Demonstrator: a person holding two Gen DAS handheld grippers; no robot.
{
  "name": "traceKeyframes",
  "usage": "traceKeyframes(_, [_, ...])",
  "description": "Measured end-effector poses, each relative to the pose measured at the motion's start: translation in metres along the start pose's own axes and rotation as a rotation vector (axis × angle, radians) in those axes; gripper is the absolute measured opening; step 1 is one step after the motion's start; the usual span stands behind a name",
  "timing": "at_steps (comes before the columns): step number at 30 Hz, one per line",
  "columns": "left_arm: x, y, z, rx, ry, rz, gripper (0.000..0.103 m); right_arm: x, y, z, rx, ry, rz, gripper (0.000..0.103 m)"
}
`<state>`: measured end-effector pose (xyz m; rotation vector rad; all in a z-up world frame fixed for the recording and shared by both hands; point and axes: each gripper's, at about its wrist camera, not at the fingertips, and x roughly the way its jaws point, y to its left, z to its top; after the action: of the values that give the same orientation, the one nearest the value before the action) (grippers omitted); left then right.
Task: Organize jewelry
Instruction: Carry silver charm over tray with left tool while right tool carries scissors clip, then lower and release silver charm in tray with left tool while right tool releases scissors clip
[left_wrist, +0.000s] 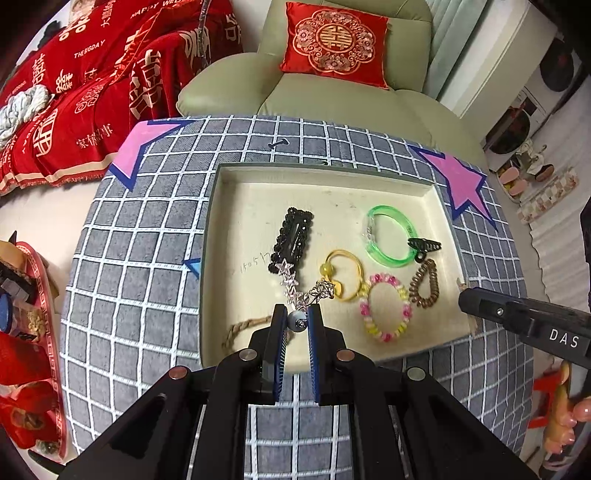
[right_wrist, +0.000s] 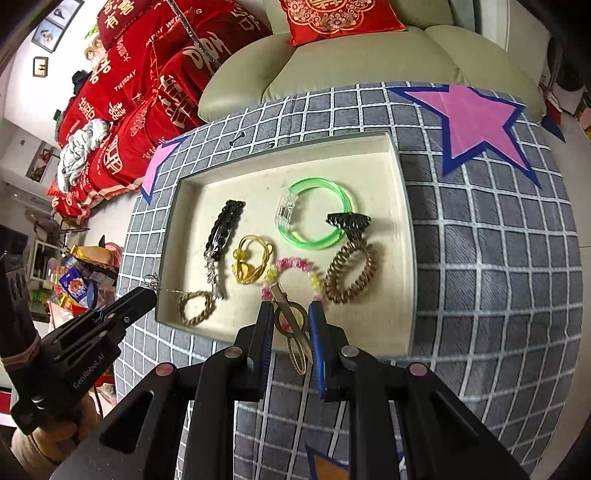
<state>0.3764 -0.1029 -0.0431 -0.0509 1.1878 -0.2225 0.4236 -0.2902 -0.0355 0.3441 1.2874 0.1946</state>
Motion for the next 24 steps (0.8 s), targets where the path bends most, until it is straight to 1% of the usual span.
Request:
traceKeyframes(8, [0.038,-0.002,0.014,0.001,0.035,0.032,0.019,0.033,-0.006,0.021,0.013,0.03,-0.005,0.02])
traceKeyframes(13, [0.058,-0.001,0.018,-0.007,0.056,0.046,0.019,0.05,-0.009,0.026,0.006,0.045,-0.026,0.02])
traceKeyframes(21, [0.076,0.0,0.015,0.009,0.08,0.076,0.019,0.071,-0.009,0.028,-0.004,0.061,-0.052,0.02])
traceKeyframes(24, [0.078,0.0,0.015,0.017,0.071,0.079,0.019,0.076,-0.01,0.028,-0.005,0.063,-0.06,0.02])
